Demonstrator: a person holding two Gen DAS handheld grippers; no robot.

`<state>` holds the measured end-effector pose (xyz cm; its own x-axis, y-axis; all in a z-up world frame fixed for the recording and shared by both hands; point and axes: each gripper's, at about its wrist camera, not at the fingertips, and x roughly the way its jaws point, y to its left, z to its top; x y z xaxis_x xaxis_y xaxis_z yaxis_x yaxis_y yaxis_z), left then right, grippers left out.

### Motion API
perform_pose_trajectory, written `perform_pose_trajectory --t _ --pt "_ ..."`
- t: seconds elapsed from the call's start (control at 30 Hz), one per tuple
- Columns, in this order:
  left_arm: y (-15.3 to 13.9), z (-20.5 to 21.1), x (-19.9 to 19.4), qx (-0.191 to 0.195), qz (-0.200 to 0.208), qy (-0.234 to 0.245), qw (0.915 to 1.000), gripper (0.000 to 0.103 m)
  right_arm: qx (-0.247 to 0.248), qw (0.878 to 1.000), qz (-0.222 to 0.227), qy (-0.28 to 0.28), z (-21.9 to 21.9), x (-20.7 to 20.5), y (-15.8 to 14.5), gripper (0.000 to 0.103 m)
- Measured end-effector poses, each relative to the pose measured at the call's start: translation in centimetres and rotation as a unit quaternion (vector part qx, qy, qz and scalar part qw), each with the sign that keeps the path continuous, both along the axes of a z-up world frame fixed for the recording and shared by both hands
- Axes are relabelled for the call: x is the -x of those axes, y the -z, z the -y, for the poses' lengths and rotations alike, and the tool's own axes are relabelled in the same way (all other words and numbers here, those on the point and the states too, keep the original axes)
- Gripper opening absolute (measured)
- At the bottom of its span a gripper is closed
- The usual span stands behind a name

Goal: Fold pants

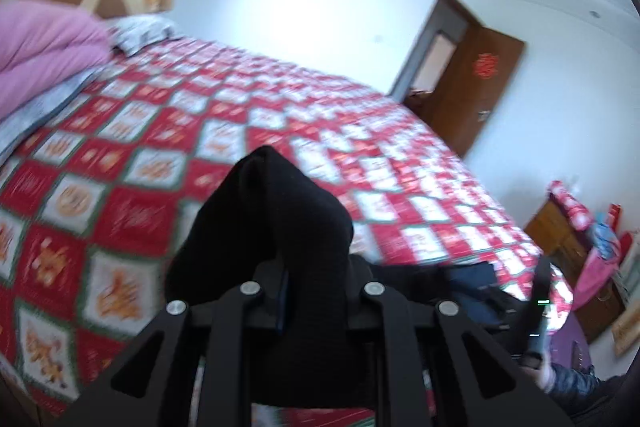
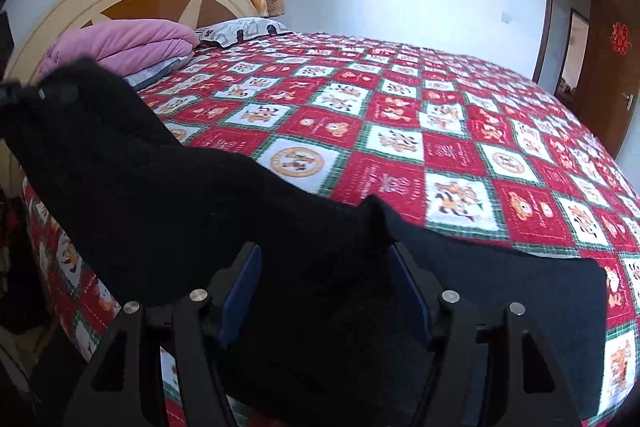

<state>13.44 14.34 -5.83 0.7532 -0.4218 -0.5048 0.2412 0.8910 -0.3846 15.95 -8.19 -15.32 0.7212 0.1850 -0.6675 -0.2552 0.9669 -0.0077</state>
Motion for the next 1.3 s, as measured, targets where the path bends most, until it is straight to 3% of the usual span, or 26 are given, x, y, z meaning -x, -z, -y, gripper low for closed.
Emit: perform_pose_trajectory --t 0.17,0.5,0.83,0.9,0.97,1.03,1.07,1.1,1.17,1.27,1.3 --pt "-2.4 7.4 -1.0 0.011 0.016 0.084 0.9963 0.018 0.021 0.999 -0.01 0.033 4.8 0.0 -0.8 0.066" --pt "-1.5 22.1 -4.1 0.003 -0.006 0.19 0.9818 0.018 0.017 0.99 -0.017 0.136 17.2 3.5 -1.5 0.066" --pt "0.4 33.2 -3.4 -0.079 -0.008 0.239 0.9676 0.02 -0.051 0.975 -0.006 0.218 24.4 5.7 -0.4 0.066" --pt "2.0 35.4 -3.1 -0.117 -0.006 0.249 0.9614 0.024 -0.054 0.972 0.003 0.231 25.1 5.9 -0.4 0.066" --pt "3.4 37.0 -2.7 -0.151 -0.01 0.248 0.9568 0.038 -0.061 0.968 0.011 0.244 25.8 6.1 -0.5 0.067" --pt "4.2 37.5 -1.8 -0.144 -0.013 0.279 0.9495 0.038 -0.065 0.964 0.021 0.258 26.5 6.3 -0.6 0.067" --pt "4.0 37.5 -1.3 -0.137 -0.008 0.286 0.9483 0.044 -0.068 0.962 0.025 0.264 26.8 6.3 -0.7 0.067" --pt "3.7 37.1 -0.6 -0.13 0.004 0.292 0.9474 0.049 -0.072 0.96 0.028 0.269 27.1 6.4 -0.7 0.067" --pt "2.3 35.9 1.1 -0.126 0.05 0.287 0.9482 0.072 -0.076 0.957 0.034 0.279 27.6 6.6 -0.7 0.066" --pt "1.4 33.5 2.1 -0.133 0.089 0.261 0.952 0.091 -0.09 0.954 0.037 0.282 28.0 6.8 -0.6 0.066" --pt "1.6 32.6 2.0 -0.147 0.089 0.246 0.9538 0.091 -0.103 0.954 0.042 0.278 28.1 6.9 -0.8 0.066"
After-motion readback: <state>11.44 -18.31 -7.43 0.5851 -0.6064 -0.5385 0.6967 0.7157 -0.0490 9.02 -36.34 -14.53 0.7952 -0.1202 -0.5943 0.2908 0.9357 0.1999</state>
